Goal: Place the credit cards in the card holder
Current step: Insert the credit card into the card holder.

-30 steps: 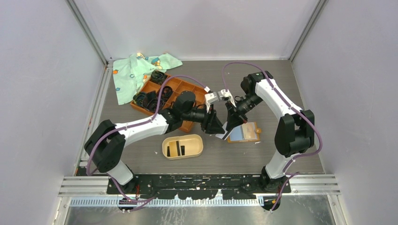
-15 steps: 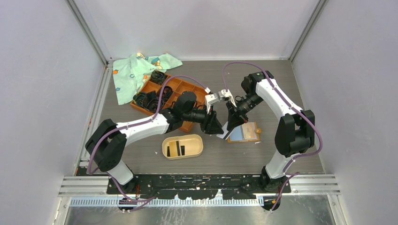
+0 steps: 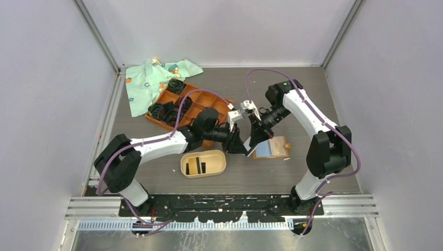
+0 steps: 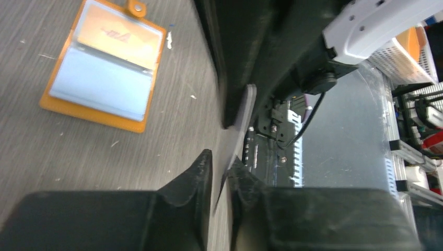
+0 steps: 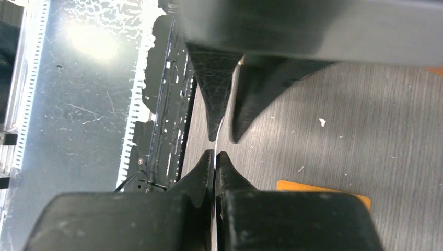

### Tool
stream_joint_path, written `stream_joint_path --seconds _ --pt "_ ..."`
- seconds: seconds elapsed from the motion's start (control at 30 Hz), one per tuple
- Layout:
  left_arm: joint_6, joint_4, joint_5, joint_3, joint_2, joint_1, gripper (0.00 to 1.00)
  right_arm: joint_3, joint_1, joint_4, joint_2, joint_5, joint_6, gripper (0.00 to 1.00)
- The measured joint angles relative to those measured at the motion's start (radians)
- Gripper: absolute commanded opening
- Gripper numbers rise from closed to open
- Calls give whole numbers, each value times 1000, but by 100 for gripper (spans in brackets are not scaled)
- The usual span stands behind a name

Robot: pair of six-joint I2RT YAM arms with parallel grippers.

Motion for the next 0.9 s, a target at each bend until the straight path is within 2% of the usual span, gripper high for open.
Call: stream_joint_path --seconds 0.1,0.17,0.37,0.47,0.6,0.73,0.9 --pt "-10 10 10 -2 -11 -8 0 0 0 7 0 4 4 2" --pt "-13 9 6 -5 -20 -13 0 0 -1 0 -3 1 8 12" --pt "-23 2 -84 -43 -98 -14 0 0 0 0 -25 -21 20 52" --pt "-13 -22 -186 -69 -189 -25 0 0 -15 -1 -45 -35 32 61" --pt "39 -49 -393 -89 -320 -88 0 15 -57 0 -71 -64 36 68" --pt "156 -90 -688 -90 -419 -238 0 42 -85 0 -102 -100 35 75" --pt "311 -124 -981 -89 -445 -369 0 54 -100 0 -165 -142 -10 84"
